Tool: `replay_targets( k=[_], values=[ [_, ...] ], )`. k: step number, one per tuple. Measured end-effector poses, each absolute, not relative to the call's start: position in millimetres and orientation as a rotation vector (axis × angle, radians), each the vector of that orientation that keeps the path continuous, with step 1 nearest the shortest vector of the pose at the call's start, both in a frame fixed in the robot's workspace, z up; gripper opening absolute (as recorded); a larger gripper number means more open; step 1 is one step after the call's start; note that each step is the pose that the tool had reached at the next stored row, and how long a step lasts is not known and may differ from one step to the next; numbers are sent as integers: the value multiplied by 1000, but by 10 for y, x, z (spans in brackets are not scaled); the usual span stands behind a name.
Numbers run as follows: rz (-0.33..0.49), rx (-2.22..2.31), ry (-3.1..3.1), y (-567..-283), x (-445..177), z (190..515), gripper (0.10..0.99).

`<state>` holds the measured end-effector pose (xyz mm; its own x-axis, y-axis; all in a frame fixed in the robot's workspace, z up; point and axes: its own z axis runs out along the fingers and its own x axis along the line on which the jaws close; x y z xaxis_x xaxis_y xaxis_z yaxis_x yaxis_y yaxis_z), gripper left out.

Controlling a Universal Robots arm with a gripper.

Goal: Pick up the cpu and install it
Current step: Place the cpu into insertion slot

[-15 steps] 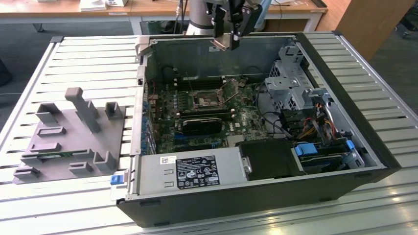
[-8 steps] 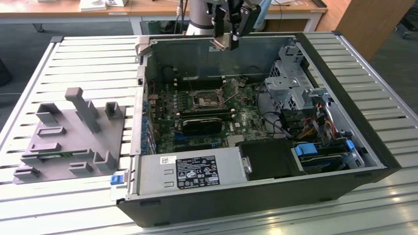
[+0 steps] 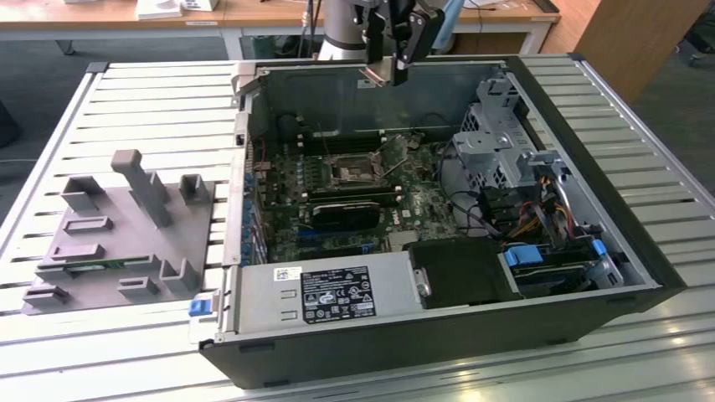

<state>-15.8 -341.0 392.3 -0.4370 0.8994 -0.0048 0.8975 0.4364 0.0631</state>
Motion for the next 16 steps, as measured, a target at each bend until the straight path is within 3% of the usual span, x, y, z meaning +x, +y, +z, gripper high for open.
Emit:
replay_targets(
  k=[16],
  values=[
    [72, 1872, 2469, -3387, -160, 3852, 541]
  ],
)
